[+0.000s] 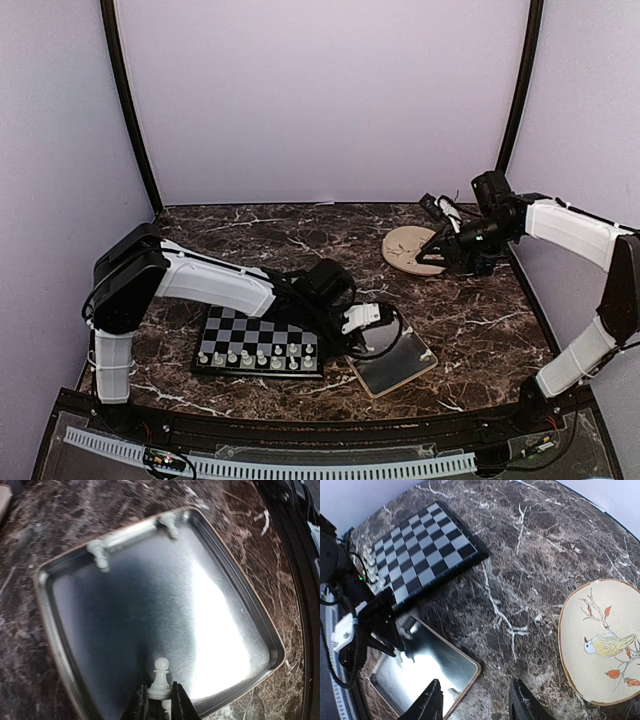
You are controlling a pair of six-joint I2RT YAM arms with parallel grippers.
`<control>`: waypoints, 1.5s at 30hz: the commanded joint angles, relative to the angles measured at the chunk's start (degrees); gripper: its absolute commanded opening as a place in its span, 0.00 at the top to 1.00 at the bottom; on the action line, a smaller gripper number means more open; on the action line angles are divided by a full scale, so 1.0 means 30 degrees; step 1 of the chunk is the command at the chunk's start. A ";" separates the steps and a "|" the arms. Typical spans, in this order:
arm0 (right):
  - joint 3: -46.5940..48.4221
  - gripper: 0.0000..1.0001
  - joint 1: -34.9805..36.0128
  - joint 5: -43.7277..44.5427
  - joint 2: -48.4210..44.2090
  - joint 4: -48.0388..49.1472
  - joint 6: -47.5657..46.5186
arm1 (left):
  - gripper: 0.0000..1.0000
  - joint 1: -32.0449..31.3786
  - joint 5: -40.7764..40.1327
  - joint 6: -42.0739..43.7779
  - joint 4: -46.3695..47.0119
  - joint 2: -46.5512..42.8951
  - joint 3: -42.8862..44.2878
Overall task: Set up the chess pieces on the board
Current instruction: Pick up the pawn from the storage box, then pass from the left arm to the right
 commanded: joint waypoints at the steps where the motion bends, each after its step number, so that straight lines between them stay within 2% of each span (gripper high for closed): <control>1: 0.2151 0.54 -0.0263 -0.3414 0.1373 -0.0928 0.3023 | 0.89 0.0899 0.0070 -0.3979 0.5012 -0.3065 -0.1521; 4: 0.3189 0.53 -0.0295 -0.5479 0.3238 -0.1822 0.3935 | 0.88 0.1115 0.0214 -0.6324 0.7823 -0.3579 -0.2141; 8: 0.4308 0.52 -0.0293 -0.7450 0.4756 -0.2866 0.4609 | 0.87 0.1149 -0.1186 -0.8896 1.0549 -0.3831 -0.2904; 12: 0.4644 0.51 -0.0272 -0.8910 0.5555 -0.2797 0.5953 | 0.87 0.1148 -0.1915 -1.0032 1.2234 -0.3804 -0.3299; 18: 0.4241 0.50 0.0161 -0.9892 0.5901 -0.2256 0.6847 | 0.86 0.1148 -0.2432 -1.0255 1.2860 -0.3627 -0.3224; 23: 0.4107 0.51 0.0936 -0.9616 0.5894 -0.2024 0.7081 | 0.86 0.1148 -0.2318 -1.0404 1.3009 -0.3501 -0.3229; 37: 0.4239 0.62 0.2041 -0.9443 0.5971 -0.2774 0.6085 | 0.85 0.1148 -0.2518 -1.0373 1.3267 -0.3404 -0.3241; 45: 0.4037 0.64 0.2194 -0.9695 0.5679 -0.2754 0.6033 | 0.86 0.1148 -0.2696 -1.0328 1.3152 -0.3348 -0.3271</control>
